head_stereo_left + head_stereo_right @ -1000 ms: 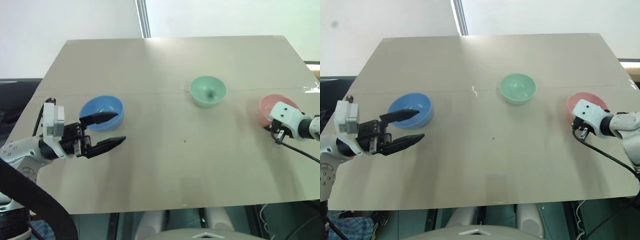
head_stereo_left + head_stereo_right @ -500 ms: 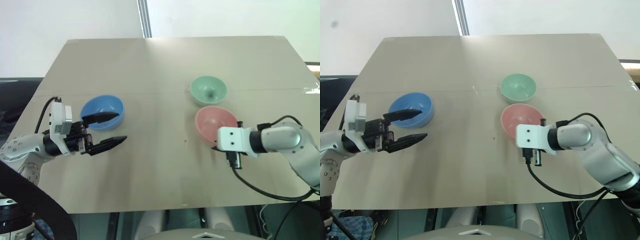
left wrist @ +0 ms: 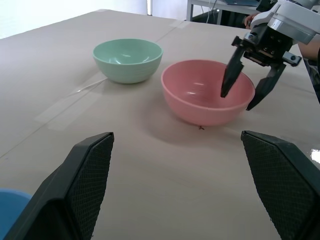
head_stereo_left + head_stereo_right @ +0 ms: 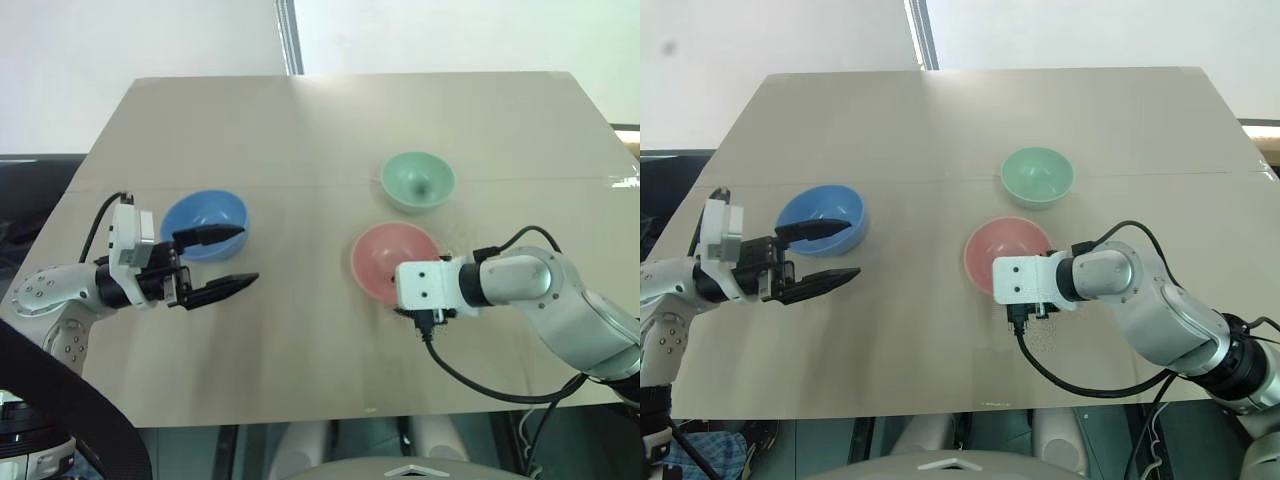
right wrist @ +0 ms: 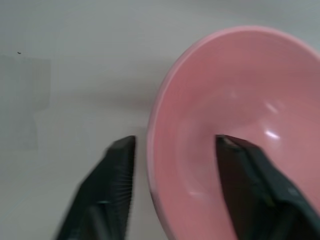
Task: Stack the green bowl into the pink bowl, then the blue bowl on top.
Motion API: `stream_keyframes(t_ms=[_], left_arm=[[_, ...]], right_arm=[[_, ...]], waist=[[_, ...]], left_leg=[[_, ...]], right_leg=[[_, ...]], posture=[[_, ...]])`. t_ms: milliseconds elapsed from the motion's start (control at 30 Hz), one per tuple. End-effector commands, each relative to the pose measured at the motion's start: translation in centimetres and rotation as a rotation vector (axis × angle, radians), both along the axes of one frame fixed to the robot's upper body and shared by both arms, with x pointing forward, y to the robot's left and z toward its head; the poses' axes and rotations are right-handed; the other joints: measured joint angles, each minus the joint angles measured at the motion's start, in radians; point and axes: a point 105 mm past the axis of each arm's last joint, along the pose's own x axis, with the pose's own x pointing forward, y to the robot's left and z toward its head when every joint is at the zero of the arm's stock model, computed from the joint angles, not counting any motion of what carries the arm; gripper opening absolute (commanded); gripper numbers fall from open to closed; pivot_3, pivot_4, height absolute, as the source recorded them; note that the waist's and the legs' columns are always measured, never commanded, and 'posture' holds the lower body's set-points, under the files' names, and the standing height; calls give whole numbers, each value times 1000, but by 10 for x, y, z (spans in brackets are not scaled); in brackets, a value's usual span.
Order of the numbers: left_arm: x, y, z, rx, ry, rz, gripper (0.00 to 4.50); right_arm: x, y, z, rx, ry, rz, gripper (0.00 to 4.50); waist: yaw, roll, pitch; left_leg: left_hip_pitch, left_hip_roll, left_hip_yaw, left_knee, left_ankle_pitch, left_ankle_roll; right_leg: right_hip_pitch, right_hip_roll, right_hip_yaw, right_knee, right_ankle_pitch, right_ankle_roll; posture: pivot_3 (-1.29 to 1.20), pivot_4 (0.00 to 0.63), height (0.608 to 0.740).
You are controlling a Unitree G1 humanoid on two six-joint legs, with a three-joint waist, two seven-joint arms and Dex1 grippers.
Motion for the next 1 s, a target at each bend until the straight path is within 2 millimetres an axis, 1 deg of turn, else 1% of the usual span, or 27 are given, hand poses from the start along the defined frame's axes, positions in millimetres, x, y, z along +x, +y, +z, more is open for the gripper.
stream_keyframes(t_ms=[33, 100, 133, 233, 300, 333, 367, 500, 533, 567, 600, 667, 733, 800, 900, 1000], left_arm=[[0, 1, 7, 26, -31, -12, 4341], [0, 1, 7, 26, -29, -14, 4341], [0, 1, 7, 27, -29, -14, 4341], [0, 1, 7, 28, -28, -12, 4341], [-1, 1, 7, 29, -28, -11, 4341], [-1, 1, 6, 30, -27, -10, 4341], [-1, 1, 6, 31, -27, -9, 4341], [-1, 1, 5, 30, -24, -8, 4341], [-1, 1, 5, 29, -23, -9, 4341], [0, 1, 5, 29, -23, -9, 4341], [0, 0, 5, 29, -21, -10, 4341], [0, 0, 4, 28, -19, -11, 4341], [0, 0, 4, 27, -18, -12, 4341], [0, 0, 4, 25, -19, -12, 4341], [1, -1, 4, 23, -19, -12, 4341], [1, -1, 4, 24, -18, -14, 4341]], right_arm=[[-2, 3, 13, 18, -49, 17, 3437], [-5, 0, 17, 36, -27, 10, 3437], [-7, 0, 23, 77, -7, 9, 3437], [-9, -6, 49, 251, 62, -30, 3437], [-4, -16, 66, 358, 59, -64, 3437], [-1, -24, 71, 394, 55, -87, 3437], [6, -37, 74, 417, 57, -143, 3437], [25, -81, 80, 497, 13, -277, 3437], [30, -94, 81, 519, 10, -324, 3437], [33, -103, 82, 533, 9, -353, 3437], [42, -114, 81, 534, -16, -404, 3437], [57, -128, 78, 509, -65, -481, 3437], [71, -131, 79, 505, -113, -515, 3437], [84, -127, 80, 505, -147, -523, 3437], [96, -112, 80, 465, -181, -466, 3437], [106, -90, 80, 428, -202, -382, 3437]], waist=[[-1, 0, 0], [-1, 0, 0], [-1, 0, 0], [0, 0, 0], [1, 0, 0], [1, 0, 0], [4, -1, 0], [6, -1, 0], [5, -1, 0], [4, -1, 0], [3, -1, 0], [-3, -1, 0], [-7, 0, 0], [-7, 0, 0], [-7, 0, 0], [-5, 0, 0]], left_leg=[[0, 0, 0, 0, 0, 0], [0, 0, 0, 0, 0, 0], [0, 0, 0, 0, 0, 0], [0, 0, 0, 0, 0, 0], [0, 0, 0, 0, 0, 0], [0, 0, -1, 0, 0, 0], [0, 0, -1, 0, 0, 0], [0, -1, -1, 0, 0, 0], [0, -2, 0, 0, 0, 0], [0, -1, 0, 0, 0, 0], [1, -1, 0, 0, 0, 0], [1, -1, 0, 0, 0, 0], [2, -1, 2, 0, 0, 0], [3, -1, 3, 0, 0, 0], [2, 0, 4, 0, 0, 0], [1, 0, 3, 0, 0, 0]], right_leg=[[0, 0, 0, 0, 0, 0], [0, 0, 0, 0, 0, 0], [0, 0, 0, 0, 0, 0], [0, 0, 0, 0, 0, 0], [0, 0, 0, 0, 0, 0], [1, 0, 0, 0, 0, 0], [1, 0, 0, 0, 0, 0], [1, -1, -1, 0, 0, 0], [1, -1, -1, 0, 0, 0], [1, -1, -1, 0, 0, 0], [1, 0, 0, 1, 0, 0], [1, 0, 0, 1, 0, 0], [1, 0, 1, 2, 0, 0], [0, 0, 3, 3, 0, 0], [-1, 1, 3, 3, 0, 0], [-1, 0, 3, 3, 0, 0]], posture=[[0, 150, 740], [0, 150, 740], [0, 150, 740], [0, 150, 740], [0, 150, 740], [0, 150, 740], [0, 150, 740], [0, 150, 740], [0, 150, 740], [0, 150, 740], [0, 150, 740], [0, 150, 740], [0, 150, 740], [0, 150, 740], [0, 150, 740], [0, 150, 740]])
